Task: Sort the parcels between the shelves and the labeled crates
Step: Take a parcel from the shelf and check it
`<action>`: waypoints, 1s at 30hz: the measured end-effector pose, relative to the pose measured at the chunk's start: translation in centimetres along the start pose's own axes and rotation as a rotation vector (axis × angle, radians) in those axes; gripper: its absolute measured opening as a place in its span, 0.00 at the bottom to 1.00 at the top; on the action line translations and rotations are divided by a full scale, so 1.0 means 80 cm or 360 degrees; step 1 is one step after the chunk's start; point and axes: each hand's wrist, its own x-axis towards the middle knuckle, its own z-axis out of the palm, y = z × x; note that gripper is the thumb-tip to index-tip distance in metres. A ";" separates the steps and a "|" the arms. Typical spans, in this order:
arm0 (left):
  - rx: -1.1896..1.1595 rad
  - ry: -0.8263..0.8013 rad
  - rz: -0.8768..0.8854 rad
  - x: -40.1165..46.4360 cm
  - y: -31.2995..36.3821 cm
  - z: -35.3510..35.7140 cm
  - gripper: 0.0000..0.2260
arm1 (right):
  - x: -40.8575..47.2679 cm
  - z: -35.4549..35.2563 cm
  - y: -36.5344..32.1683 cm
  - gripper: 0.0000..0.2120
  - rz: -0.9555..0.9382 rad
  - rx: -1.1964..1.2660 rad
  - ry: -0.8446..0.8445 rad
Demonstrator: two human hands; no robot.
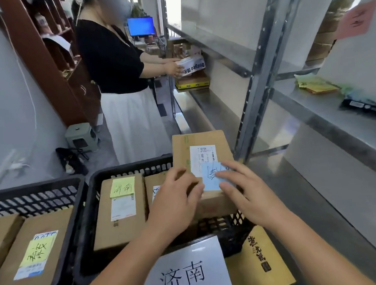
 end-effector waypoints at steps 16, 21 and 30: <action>0.0292 -0.0187 -0.0209 0.033 0.020 0.074 0.24 | 0.048 -0.015 0.071 0.28 0.0091 -0.0174 -0.0412; 0.0210 -0.0152 -0.0239 0.023 0.021 0.086 0.24 | 0.044 -0.020 0.065 0.28 0.0104 -0.0256 -0.0459; 0.0182 -0.0298 -0.0292 0.019 -0.020 0.101 0.24 | 0.046 0.028 0.058 0.29 0.0186 -0.0317 -0.0586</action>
